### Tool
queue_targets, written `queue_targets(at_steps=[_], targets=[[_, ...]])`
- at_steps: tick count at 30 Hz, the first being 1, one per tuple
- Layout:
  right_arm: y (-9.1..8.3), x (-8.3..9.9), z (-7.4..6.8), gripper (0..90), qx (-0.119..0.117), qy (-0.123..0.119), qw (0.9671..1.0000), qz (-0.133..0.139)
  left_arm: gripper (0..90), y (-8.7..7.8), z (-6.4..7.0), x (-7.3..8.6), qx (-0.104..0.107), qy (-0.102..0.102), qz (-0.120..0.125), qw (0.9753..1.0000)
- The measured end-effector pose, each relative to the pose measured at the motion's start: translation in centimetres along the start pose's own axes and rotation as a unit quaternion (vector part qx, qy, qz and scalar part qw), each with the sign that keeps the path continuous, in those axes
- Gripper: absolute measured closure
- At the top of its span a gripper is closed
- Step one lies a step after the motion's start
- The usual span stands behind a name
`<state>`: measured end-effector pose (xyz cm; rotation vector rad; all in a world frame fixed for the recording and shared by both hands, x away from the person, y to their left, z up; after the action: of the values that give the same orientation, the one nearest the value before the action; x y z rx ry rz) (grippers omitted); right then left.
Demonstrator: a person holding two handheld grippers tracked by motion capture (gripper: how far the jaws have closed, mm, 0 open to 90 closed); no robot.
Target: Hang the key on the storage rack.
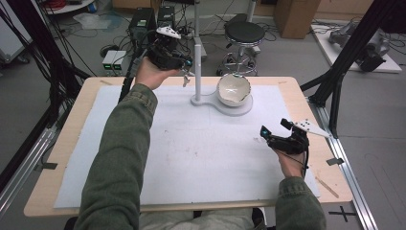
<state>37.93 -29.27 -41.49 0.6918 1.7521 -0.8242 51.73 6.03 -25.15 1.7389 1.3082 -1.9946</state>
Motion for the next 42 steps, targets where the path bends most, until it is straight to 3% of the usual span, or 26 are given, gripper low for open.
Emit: queue_targets(at_steps=[18,23,31,42], targets=[[-0.5,0.2,0.5,0.6,0.008,0.009,0.9999,0.004,80.9,2.0,0.2,-1.5,0.012,-0.018,0.038,0.9991],[-0.7,0.3,0.6,0.7,0.01,0.011,0.9999,0.005,80.8,2.7,0.2,-1.6,0.009,-0.012,0.041,0.999],[-1.1,0.3,1.0,0.6,0.009,0.03,0.9994,0.013,80.8,3.4,-0.1,-1.6,0.007,-0.018,0.058,0.9981],[-1.7,0.3,1.0,0.7,0.01,0.03,0.9993,0.019,80.8,4.3,-1.1,-1.4,0.003,-0.05,0.078,0.9956]])
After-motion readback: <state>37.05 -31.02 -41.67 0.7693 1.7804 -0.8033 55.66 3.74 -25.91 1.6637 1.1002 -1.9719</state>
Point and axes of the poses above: each handheld gripper's, and its own axes: y roughly forward along the jaws, x roughly out of its underside, z roughly to its right, the point moved 5 cm from there along y, roughly forward along the jaws, and after that the axes turned 7 degrees about -x, right-handed, at the moved point
